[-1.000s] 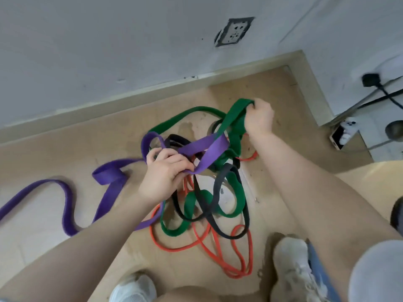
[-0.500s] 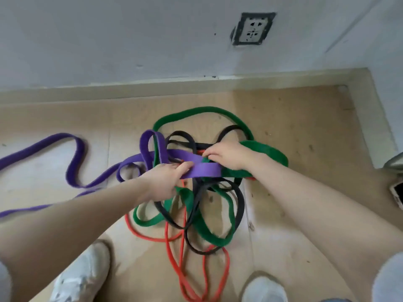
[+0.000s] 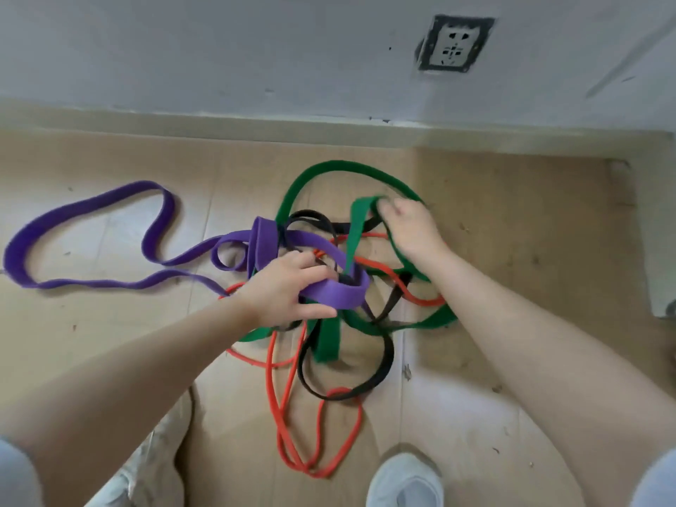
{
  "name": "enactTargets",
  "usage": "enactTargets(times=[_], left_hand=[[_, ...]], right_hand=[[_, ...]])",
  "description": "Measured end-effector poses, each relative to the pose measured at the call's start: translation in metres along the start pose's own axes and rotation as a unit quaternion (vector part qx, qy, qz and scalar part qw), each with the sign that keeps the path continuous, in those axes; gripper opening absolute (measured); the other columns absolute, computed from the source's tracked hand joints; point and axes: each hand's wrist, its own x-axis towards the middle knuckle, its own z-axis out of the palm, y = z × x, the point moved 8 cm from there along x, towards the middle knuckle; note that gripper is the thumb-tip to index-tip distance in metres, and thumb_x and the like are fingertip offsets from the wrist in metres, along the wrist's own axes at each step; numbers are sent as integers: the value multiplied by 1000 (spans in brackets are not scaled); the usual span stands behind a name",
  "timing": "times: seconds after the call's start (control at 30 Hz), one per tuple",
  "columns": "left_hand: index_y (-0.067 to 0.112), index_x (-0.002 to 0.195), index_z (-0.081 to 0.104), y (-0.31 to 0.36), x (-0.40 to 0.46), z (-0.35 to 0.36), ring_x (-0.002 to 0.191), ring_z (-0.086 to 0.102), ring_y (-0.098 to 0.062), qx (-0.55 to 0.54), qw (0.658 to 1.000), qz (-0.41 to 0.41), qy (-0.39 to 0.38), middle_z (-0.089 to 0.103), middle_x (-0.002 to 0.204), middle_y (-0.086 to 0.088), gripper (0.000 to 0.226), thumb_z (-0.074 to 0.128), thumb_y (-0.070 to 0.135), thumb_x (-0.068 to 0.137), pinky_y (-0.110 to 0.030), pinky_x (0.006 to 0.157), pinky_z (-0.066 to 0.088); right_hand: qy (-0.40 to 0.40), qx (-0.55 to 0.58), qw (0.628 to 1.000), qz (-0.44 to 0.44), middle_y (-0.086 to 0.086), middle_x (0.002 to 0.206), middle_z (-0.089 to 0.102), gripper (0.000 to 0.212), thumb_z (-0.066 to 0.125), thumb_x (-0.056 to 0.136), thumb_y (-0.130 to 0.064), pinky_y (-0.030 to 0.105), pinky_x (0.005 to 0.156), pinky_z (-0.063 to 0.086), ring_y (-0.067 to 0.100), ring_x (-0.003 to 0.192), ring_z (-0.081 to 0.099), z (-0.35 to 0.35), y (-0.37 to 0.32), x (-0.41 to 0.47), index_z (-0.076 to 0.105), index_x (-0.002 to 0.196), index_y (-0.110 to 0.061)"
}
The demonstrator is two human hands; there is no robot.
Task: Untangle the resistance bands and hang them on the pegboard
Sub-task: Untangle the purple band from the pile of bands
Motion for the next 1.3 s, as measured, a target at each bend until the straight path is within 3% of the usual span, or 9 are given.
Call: enactTargets(times=[0.1,0.2,0.3,0.4,0.5,0.67,1.07,1.2,1.3], left_hand=[[26,106,61,8,-2,-17,80,57,-19,137,988,57,36,58,88,1,44,45,56,79,-35,70,51],[27,98,67,15,-4,-22,75,58,-18,186,978,69,56,57,82,3,40,49,54,75,-31,70,46],[28,92,69,-2,-7,-8,72,58,-20,223,974,20,40,55,77,4,39,77,50,60,-34,76,43],[30,90,71,-24,-20,19,74,56,-20,226,974,-31,-12,52,76,4,41,84,45,53,-40,84,43],[29,81,71,-24,-40,43,75,52,-20,229,973,32,0,57,75,3,26,79,34,57,-39,85,32],[28,74,71,-20,-64,64,64,51,-21,205,971,106,66,55,70,2,27,48,15,72,-36,79,30],[23,73,69,-19,-80,89,52,51,-19,192,975,80,79,52,64,1,33,39,12,70,-24,49,39],[18,76,67,-34,-84,86,56,57,-21,145,985,48,77,56,69,-1,17,51,14,72,-24,50,46],[18,81,68,-35,-87,69,60,59,-21,134,983,68,101,59,73,-2,19,52,16,73,-25,52,47]], right_hand=[[173,225,948,142,-2,59,42,42,44,97,-28,26,61,31,14,57,37,-68,11,5,43,57,-19],[178,69,963,189,3,64,48,38,45,96,-23,27,60,34,23,65,46,-97,26,13,42,59,-12],[36,-195,951,237,18,120,56,27,54,91,-28,35,81,46,35,105,53,-64,49,4,53,106,-5],[-8,-288,958,11,14,154,20,65,55,90,-24,47,114,23,36,139,22,-5,7,-14,24,147,-19],[-243,-334,877,-245,-1,151,32,43,51,94,-31,43,117,12,20,143,19,88,-41,-48,46,137,-30],[-494,-459,710,-205,4,124,58,51,62,85,-38,34,81,43,26,111,54,180,-8,-74,49,131,-21],[-383,-673,554,-306,14,148,32,54,56,89,-33,46,102,28,34,122,45,200,16,-92,34,138,-27],[-352,-673,556,-337,2,107,67,26,45,95,-17,41,98,29,28,102,58,198,18,-96,49,121,-18],[-321,-602,674,-282,4,106,65,23,45,92,-9,40,87,36,30,100,60,187,3,-76,53,113,-16]])
